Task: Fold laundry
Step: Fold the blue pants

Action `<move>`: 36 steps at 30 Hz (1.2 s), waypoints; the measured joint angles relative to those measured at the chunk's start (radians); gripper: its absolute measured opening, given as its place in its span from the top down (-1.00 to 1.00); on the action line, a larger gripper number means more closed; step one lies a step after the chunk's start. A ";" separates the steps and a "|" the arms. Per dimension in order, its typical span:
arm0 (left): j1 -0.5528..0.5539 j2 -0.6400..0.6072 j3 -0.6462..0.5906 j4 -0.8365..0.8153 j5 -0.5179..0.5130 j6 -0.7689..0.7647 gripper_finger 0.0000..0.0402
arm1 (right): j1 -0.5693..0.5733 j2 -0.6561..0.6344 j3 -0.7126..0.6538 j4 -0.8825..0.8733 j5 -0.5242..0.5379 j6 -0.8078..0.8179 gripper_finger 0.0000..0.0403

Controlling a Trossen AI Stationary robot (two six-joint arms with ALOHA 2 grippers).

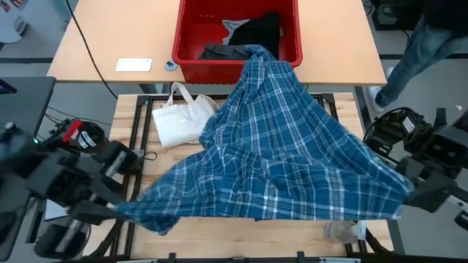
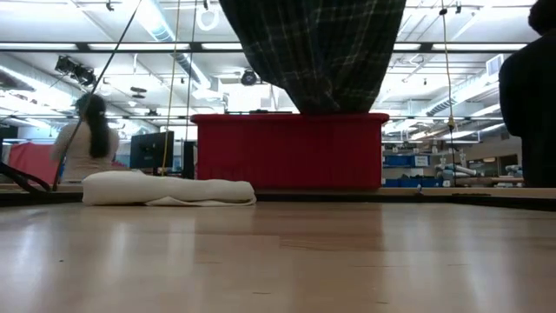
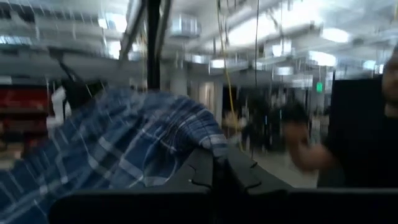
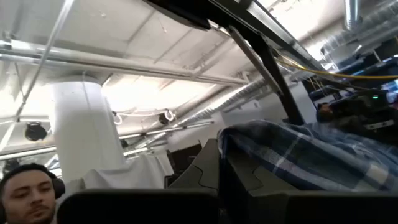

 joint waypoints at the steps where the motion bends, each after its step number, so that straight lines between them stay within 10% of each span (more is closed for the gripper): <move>1: 0.000 0.003 0.000 0.043 0.000 0.025 0.94 | 0.003 0.002 0.000 0.011 -0.003 -0.001 0.95; 21: 0.005 0.144 -0.001 0.100 0.235 0.167 0.94 | 0.006 0.171 0.000 0.162 -0.249 0.201 0.95; 36: 0.001 0.312 -0.001 -0.087 0.099 -0.181 0.94 | 0.125 0.400 0.000 0.292 0.046 0.269 0.94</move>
